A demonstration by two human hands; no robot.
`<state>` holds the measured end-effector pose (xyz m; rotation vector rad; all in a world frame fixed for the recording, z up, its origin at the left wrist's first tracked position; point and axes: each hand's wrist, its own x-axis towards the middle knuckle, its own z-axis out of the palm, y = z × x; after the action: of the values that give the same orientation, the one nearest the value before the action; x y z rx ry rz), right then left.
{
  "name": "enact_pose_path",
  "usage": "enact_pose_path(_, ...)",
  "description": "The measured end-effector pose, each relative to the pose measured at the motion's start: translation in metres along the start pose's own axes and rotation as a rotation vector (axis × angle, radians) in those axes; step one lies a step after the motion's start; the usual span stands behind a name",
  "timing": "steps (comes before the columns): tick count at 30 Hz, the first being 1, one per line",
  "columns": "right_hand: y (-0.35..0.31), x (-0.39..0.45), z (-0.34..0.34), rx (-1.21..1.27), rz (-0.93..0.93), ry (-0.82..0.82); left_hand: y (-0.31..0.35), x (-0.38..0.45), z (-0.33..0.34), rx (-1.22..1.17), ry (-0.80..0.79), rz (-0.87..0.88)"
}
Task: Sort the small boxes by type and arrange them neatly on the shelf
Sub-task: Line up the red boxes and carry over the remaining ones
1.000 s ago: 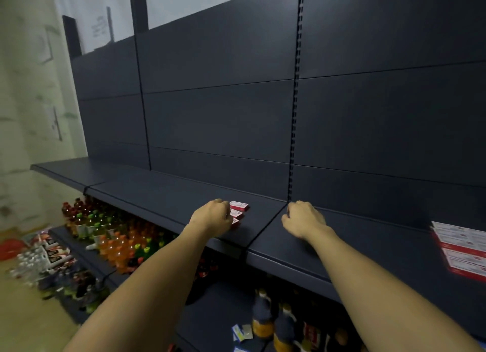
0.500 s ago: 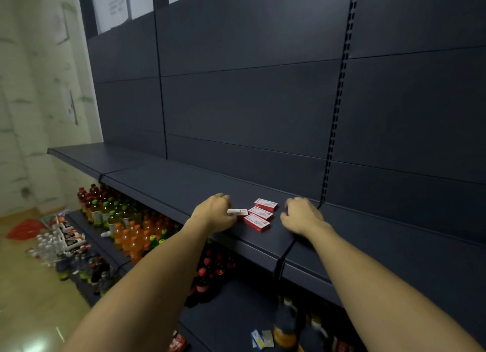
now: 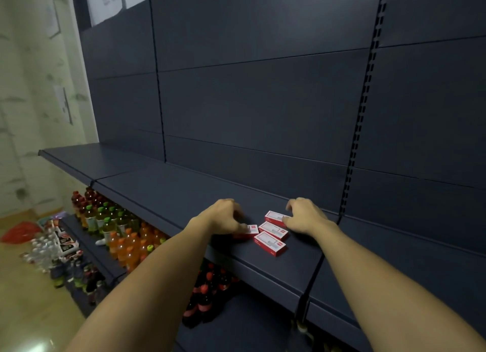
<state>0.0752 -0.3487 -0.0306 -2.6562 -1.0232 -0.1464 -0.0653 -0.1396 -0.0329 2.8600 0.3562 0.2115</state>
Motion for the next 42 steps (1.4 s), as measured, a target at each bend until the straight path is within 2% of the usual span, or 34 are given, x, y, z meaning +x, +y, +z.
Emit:
enact_pose_path(2, 0.0, 0.007, 0.005, 0.037, 0.005, -0.015, -0.001, 0.009, -0.003, -0.074, -0.073, -0.023)
enact_pose_path(6, -0.001, 0.017, 0.008, 0.088, 0.031, -0.034, -0.001, 0.023, -0.014, -0.135, -0.335, -0.031)
enact_pose_path(12, -0.001, 0.027, 0.01, 0.101, 0.095, -0.071, -0.002, 0.033, -0.02, -0.082, -0.395, 0.063)
enact_pose_path(18, -0.004, 0.027, 0.012, 0.121, 0.119, -0.076, -0.01, 0.047, -0.018, -0.017, -0.245, 0.084)
enact_pose_path(28, 0.007, 0.009, -0.004, 0.083, 0.01, 0.184, -0.011, 0.065, -0.019, -0.03, 0.128, 0.188)
enact_pose_path(35, 0.023, -0.015, -0.013, 0.077, 0.037, 0.292, 0.009, 0.076, -0.012, 0.007, 0.22, 0.336)
enact_pose_path(42, 0.037, -0.041, -0.024, -0.009, 0.139, 0.298, 0.037, 0.085, -0.002, -0.016, 0.235, 0.445)
